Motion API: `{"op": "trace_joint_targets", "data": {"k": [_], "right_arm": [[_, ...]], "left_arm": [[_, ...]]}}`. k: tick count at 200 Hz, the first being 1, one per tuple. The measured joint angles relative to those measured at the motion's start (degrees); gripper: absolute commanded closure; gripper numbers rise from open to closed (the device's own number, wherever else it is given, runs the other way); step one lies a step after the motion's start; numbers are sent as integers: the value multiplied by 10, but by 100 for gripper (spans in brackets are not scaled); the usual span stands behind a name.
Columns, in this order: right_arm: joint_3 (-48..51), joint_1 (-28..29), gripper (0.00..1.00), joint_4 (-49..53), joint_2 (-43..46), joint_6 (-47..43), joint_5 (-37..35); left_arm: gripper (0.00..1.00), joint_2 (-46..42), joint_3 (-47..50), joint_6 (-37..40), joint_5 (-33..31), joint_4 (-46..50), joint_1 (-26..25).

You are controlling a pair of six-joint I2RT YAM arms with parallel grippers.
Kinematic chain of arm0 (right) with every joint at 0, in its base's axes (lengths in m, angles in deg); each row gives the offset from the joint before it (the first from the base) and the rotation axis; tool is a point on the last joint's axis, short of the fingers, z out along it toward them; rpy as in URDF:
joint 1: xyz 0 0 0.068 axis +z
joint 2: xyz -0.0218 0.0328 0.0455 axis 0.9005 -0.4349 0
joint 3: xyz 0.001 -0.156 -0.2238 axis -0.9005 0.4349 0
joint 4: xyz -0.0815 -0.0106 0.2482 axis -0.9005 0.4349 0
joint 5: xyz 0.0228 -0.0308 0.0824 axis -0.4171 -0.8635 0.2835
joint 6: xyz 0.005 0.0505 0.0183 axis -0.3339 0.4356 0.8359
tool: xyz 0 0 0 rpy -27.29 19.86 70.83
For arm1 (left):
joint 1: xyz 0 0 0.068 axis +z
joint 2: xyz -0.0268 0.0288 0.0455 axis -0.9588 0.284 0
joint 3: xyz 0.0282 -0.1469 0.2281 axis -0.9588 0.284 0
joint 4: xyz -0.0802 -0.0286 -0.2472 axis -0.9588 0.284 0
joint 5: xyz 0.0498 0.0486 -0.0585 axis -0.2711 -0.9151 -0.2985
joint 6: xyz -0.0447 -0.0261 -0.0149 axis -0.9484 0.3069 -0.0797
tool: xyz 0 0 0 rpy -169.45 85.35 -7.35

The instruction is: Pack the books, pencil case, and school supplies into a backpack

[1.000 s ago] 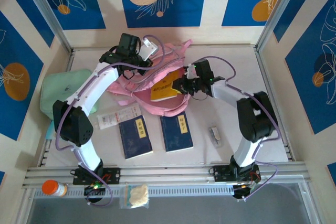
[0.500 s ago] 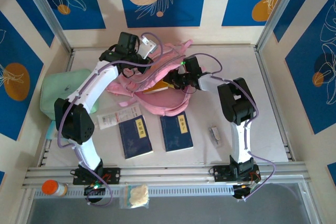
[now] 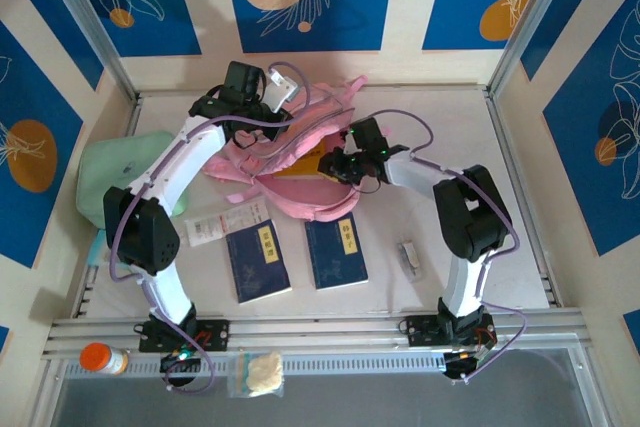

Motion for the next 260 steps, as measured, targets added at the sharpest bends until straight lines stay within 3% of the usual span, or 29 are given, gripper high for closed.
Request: {"op": "trace_joint_targets", "data": {"k": [16, 31, 110, 157, 183, 222, 243, 254, 260], "right_arm": [[-12, 26, 95, 5, -25, 7, -13], [-25, 43, 100, 0, -52, 19, -26], [-46, 9, 100, -77, -103, 71, -118], [-101, -32, 100, -90, -137, 70, -112], [-48, -30, 97, -101, -93, 44, -102], [58, -8, 89, -69, 67, 1, -65], [87, -10, 80, -31, 151, -24, -61], [107, -12, 77, -9, 195, -39, -61], [113, -13, 77, 7, 214, -45, -61]], "left_arm": [[100, 0, 0, -4, 5, 0, 1], [100, 0, 0, -5, 6, 0, 2], [100, 0, 0, -4, 10, 1, 3], [100, 0, 0, 1, 10, 0, 3], [100, 0, 1, 0, 10, 0, 3], [100, 0, 29, -11, 10, -17, 3], [79, -1, 70, -30, 11, -39, 2], [62, -3, 99, -47, 21, -57, 1], [59, -6, 120, -58, 28, -69, 0]]}}
